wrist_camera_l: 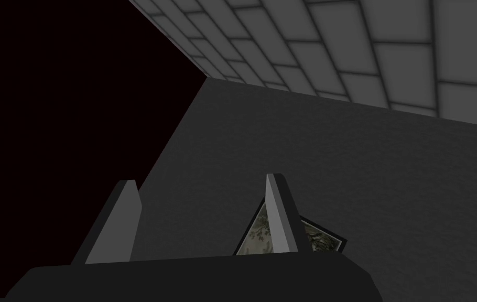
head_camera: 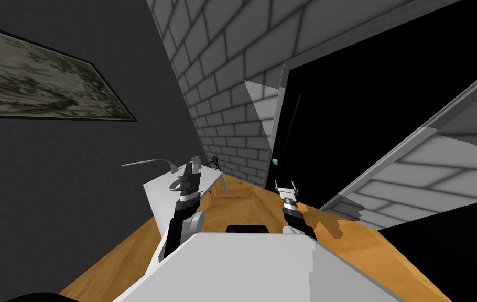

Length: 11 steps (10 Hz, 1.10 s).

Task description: Pull the door open

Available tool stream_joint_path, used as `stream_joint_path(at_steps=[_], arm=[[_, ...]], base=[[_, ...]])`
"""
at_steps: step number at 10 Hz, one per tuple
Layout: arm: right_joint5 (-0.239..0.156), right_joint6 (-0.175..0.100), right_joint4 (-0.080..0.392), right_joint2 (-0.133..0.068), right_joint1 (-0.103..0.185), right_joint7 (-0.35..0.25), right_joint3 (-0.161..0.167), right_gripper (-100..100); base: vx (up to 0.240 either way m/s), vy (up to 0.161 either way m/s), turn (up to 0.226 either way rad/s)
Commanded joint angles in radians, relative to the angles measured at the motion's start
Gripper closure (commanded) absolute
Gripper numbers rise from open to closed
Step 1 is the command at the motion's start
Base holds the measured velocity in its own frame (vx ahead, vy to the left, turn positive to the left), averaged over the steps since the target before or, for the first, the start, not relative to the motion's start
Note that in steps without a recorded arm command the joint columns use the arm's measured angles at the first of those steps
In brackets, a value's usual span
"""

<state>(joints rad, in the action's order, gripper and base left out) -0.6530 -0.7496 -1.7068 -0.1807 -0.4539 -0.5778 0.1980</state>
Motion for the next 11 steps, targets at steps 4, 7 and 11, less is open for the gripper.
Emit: stream_joint_path(at_steps=[4, 7, 11], arm=[[-0.097, -0.064, 0.093, -0.029, 0.006, -0.079, 0.024, -100], [-0.159, -0.102, 0.153, -0.046, 0.012, -0.127, 0.038, -100], [-0.239, -0.152, 0.231, -0.067, 0.021, -0.19, 0.056, -100]], base=[[0.089, -0.046, 0.116], [0.08, -0.046, 0.126], [0.09, -0.054, 0.107]])
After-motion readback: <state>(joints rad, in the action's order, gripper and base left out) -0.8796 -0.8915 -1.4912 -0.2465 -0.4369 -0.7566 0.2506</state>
